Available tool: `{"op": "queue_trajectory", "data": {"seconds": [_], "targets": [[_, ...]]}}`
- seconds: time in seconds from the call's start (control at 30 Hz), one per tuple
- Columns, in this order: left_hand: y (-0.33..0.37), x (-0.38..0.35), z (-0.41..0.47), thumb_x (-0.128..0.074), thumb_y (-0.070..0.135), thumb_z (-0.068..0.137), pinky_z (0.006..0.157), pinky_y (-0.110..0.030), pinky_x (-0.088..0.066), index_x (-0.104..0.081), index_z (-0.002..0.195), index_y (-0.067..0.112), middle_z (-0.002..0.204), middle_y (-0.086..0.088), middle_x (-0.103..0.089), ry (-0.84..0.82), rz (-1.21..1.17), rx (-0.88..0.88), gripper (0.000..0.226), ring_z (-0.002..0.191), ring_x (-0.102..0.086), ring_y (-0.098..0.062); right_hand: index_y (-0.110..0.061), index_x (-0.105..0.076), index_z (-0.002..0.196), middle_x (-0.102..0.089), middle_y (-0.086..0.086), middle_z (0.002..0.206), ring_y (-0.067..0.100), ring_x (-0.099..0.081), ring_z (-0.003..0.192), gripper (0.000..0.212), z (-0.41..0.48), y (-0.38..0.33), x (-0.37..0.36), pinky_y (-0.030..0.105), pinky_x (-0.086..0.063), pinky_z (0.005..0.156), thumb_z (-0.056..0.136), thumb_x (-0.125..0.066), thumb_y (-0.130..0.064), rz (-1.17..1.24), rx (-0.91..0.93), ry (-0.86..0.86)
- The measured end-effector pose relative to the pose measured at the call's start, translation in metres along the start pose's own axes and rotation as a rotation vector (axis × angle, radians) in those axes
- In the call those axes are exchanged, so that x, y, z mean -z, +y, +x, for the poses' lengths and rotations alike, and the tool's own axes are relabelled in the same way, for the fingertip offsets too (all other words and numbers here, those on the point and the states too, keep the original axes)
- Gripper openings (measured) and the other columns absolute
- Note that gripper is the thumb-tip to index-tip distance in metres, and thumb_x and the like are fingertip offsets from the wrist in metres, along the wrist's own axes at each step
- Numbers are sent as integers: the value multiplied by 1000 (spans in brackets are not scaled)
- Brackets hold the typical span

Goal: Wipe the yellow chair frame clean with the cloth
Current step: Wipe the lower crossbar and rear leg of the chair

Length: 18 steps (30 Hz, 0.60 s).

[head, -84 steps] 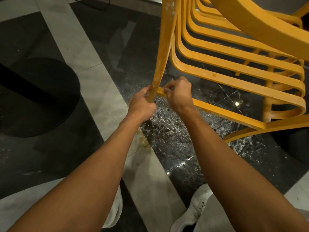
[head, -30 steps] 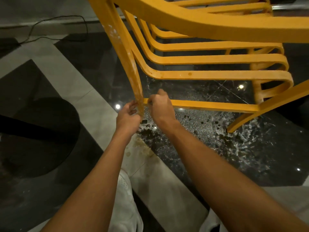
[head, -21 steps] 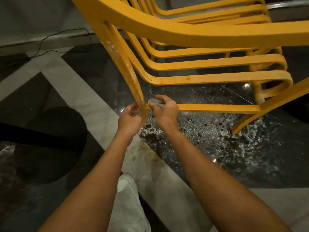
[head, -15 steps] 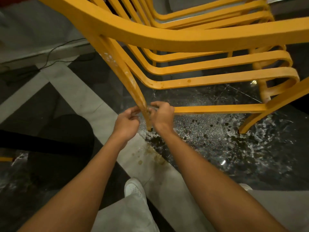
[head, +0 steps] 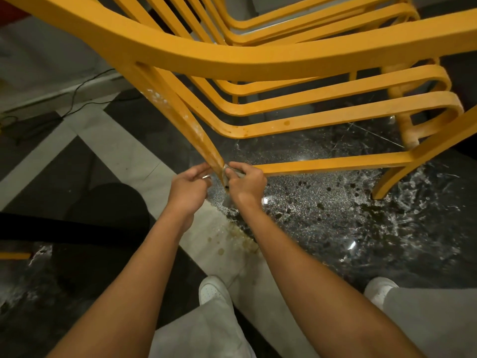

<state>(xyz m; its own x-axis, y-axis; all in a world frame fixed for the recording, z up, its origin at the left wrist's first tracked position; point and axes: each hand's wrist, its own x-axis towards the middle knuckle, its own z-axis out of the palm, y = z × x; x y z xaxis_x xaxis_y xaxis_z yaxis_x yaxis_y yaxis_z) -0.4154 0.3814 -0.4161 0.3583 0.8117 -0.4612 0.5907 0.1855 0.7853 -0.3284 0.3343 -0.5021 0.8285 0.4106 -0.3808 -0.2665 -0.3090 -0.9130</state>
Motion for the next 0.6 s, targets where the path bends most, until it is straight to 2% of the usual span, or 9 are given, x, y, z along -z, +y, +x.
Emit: {"op": "queue_trajectory", "data": {"seconds": [0.03, 0.1, 0.2, 0.3, 0.47, 0.53, 0.6], "targets": [[1, 1, -1, -55, -3, 104, 83, -27, -53, -65, 142, 21, 124, 12, -72, 2, -2, 1, 47, 87, -62, 2, -12, -80, 110, -77, 4, 100, 27, -67, 110, 21, -1, -2, -2, 39, -59, 95, 90, -80, -19, -19, -31, -12], [3, 2, -2, -54, -3, 104, 84, -29, -53, -65, 143, 20, 126, 11, -72, -1, -11, 7, 47, 88, -62, 1, -11, -81, 109, -78, 5, 99, 28, -69, 109, 21, 1, -8, -4, 44, -59, 96, 89, -81, -18, 13, -65, -16], [6, 3, -4, -55, -3, 104, 101, -38, -53, -66, 142, 21, 128, 10, -72, -10, -35, 24, 47, 105, -64, -1, -12, -82, 105, -79, 0, 96, 18, -73, 97, 16, 0, -18, 2, 36, -61, 93, 90, -81, -17, 118, -43, -9], [9, 6, -4, -57, -1, 103, 106, -43, -54, -66, 141, 22, 134, 9, -71, -41, -41, 47, 45, 121, -63, -10, -9, -81, 111, -79, 2, 104, 12, -71, 94, 20, -1, -15, 5, 27, -58, 91, 92, -79, -14, 123, 22, -19], [11, 5, -9, -60, -1, 102, 106, -45, -54, -68, 120, 36, 137, 11, -69, -67, -45, 54, 42, 123, -63, -12, -6, -82, 104, -79, 6, 94, 14, -70, 83, 15, 5, -19, 4, 35, -61, 89, 93, -76, -14, 58, 12, -26], [13, 5, -10, -59, -1, 102, 104, -44, -54, -68, 120, 35, 134, 11, -70, -62, -46, 49, 41, 118, -63, -8, -8, -83, 102, -79, 3, 93, 14, -72, 85, 13, 5, -21, 5, 29, -61, 85, 93, -77, -16, 66, 33, -32], [15, 7, -10, -59, -1, 103, 103, -42, -55, -68, 123, 34, 128, 13, -71, -41, -44, 49, 41, 115, -63, -6, -7, -82, 105, -77, 1, 93, 9, -69, 79, 14, 3, -19, 7, 14, -57, 72, 93, -77, -14, 62, 38, -59]]}}
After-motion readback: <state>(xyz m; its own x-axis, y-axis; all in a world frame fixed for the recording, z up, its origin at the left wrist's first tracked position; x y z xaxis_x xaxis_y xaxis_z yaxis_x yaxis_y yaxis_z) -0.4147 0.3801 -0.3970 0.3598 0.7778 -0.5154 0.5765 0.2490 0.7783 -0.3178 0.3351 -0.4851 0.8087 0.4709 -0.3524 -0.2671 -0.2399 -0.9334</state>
